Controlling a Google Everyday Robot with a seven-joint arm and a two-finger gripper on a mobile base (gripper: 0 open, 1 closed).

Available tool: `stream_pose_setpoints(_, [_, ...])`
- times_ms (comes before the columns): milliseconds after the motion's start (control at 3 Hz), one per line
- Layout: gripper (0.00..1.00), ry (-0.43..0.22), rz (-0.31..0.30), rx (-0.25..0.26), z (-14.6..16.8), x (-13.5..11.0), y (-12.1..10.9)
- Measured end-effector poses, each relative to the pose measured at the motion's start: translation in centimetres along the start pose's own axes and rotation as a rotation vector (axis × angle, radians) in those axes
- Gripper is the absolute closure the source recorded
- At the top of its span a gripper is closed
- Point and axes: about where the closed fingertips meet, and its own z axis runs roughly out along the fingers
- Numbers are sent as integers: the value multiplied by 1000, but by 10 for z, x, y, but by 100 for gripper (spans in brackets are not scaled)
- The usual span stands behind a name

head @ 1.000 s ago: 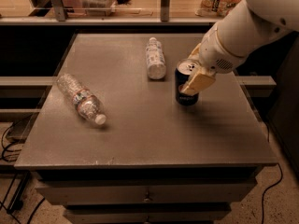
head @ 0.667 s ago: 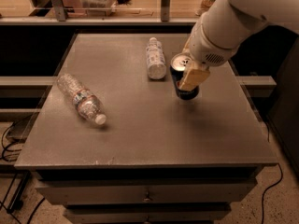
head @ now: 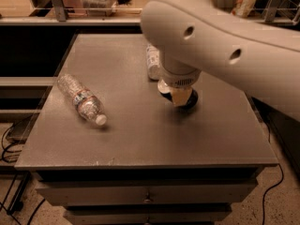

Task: Knock pepsi can over

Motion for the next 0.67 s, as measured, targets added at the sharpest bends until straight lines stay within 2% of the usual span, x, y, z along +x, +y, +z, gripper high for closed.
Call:
stream_pose_setpoints(333, [58,94,-57,-24,16,12,3])
stream_pose_setpoints(667, [35,80,-42,-126,26,24,-1])
